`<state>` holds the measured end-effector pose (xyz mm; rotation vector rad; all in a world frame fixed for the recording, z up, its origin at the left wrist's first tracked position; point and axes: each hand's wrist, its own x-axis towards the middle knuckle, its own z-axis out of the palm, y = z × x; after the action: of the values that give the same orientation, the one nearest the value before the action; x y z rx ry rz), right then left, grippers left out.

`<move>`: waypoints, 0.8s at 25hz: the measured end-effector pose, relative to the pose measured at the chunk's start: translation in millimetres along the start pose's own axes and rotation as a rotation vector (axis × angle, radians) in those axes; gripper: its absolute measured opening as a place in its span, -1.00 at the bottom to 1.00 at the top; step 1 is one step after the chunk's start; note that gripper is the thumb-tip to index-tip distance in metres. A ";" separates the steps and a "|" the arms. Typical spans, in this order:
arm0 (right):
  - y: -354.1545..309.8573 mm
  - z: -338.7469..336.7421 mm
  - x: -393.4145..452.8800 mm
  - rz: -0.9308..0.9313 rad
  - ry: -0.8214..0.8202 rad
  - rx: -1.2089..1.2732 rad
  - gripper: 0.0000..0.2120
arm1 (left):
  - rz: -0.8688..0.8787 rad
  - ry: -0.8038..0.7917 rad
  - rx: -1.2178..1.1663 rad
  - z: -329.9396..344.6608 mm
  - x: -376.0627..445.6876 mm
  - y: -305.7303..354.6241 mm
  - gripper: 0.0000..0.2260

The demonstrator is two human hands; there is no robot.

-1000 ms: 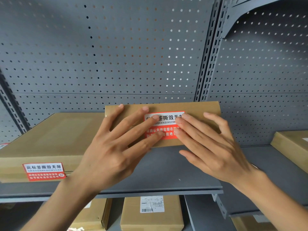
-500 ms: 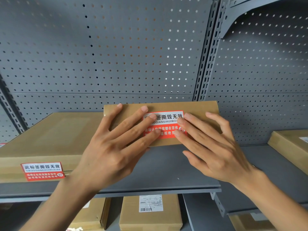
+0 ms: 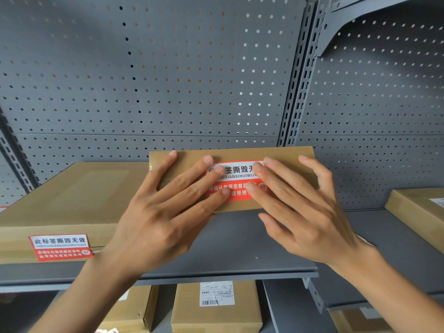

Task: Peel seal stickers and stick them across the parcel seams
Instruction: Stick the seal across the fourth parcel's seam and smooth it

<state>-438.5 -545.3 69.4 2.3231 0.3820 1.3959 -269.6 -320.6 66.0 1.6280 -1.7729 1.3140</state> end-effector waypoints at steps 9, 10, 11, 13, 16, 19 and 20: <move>-4.4 0.1 -1.7 -0.012 -0.046 0.019 -0.64 | 0.016 -0.012 -0.006 -1.0 -0.4 -0.5 -0.73; -4.7 -0.3 -1.7 -0.010 -0.047 0.020 -0.64 | 0.017 -0.014 -0.007 -1.0 -0.4 -0.8 -0.74; -4.8 -0.3 -1.4 -0.007 -0.044 0.021 -0.63 | 0.016 -0.015 -0.004 -1.0 -0.4 -1.0 -0.74; -5.7 -0.1 -0.5 -0.007 -0.042 0.024 -0.63 | 0.016 -0.015 0.001 -0.9 -0.6 -0.6 -0.74; -7.0 0.6 1.5 -0.009 -0.062 0.026 -0.63 | 0.019 -0.017 -0.005 -0.9 -0.6 -0.1 -0.74; -9.8 1.1 4.1 -0.002 -0.085 0.035 -0.62 | 0.018 -0.018 -0.004 -1.8 -1.1 -0.9 -0.72; -10.9 0.2 4.3 0.000 -0.086 0.039 -0.62 | 0.018 -0.020 -0.005 -2.1 -1.2 -0.6 -0.71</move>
<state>-436.6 -533.9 67.5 2.4047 0.3864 1.2946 -269.4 -318.1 66.2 1.6320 -1.8051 1.3048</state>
